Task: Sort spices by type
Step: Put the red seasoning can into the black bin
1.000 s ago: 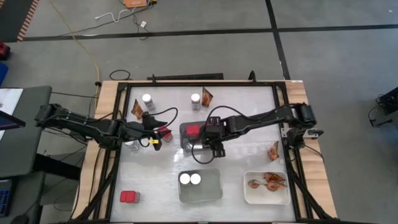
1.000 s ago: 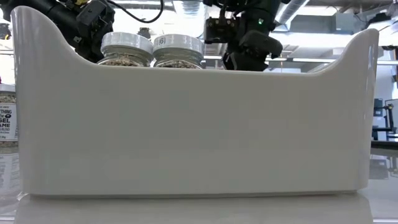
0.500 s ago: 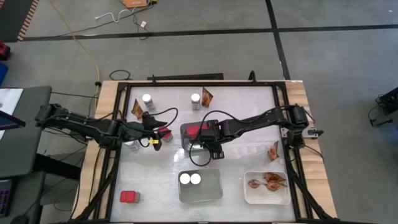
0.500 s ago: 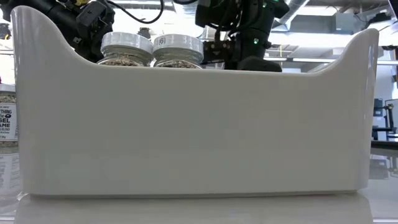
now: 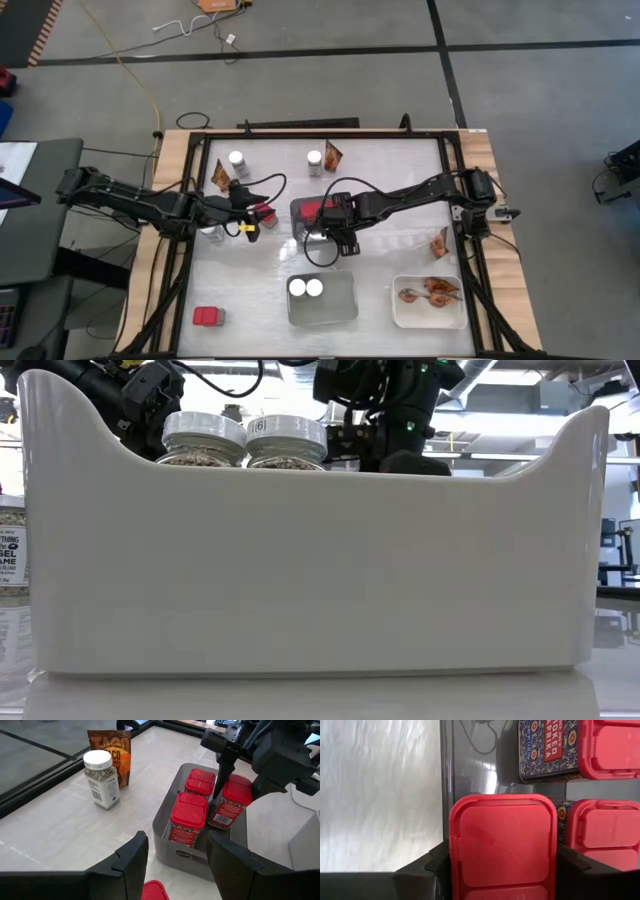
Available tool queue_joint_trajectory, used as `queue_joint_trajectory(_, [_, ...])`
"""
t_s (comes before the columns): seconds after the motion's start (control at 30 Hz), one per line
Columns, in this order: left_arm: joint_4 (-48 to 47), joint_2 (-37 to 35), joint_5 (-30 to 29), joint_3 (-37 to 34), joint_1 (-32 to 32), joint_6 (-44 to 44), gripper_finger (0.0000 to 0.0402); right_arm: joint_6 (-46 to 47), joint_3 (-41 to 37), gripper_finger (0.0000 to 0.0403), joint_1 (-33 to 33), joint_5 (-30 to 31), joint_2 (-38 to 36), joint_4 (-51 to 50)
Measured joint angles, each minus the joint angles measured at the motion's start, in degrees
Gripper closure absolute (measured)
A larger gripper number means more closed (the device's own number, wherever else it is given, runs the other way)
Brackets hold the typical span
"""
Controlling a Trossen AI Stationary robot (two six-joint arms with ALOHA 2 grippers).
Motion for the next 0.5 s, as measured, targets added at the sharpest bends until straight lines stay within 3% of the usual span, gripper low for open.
queue_joint_trajectory(0.5, [0.0, 0.0, 0.0, 0.0, 0.0, 0.0, 0.0212, 1.6, 0.0, 0.0156, 0.0, 0.0, 0.0, -0.8])
